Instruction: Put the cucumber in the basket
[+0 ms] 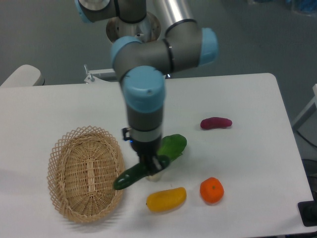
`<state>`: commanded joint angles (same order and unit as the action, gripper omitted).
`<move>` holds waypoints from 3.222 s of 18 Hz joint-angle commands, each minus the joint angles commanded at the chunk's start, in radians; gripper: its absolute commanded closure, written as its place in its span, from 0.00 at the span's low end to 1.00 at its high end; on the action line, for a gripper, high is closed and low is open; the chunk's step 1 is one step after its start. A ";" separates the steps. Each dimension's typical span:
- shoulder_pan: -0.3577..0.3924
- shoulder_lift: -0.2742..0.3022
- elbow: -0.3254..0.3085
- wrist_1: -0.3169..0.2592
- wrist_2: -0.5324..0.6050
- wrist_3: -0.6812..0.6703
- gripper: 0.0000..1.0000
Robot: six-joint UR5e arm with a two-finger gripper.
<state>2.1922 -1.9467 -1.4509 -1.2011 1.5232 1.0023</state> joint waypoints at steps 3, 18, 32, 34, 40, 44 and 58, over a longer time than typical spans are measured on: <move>-0.049 0.017 -0.063 0.005 0.002 -0.152 0.77; -0.193 -0.103 -0.111 0.041 0.000 -0.573 0.76; -0.193 -0.092 -0.073 0.080 0.051 -0.557 0.00; -0.186 -0.092 -0.020 0.077 0.046 -0.557 0.00; -0.111 -0.090 0.099 0.077 0.052 -0.446 0.00; 0.001 -0.051 0.110 0.072 0.051 -0.173 0.00; 0.270 -0.006 0.106 0.038 0.049 0.495 0.00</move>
<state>2.4619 -1.9528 -1.3453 -1.1627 1.5723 1.4969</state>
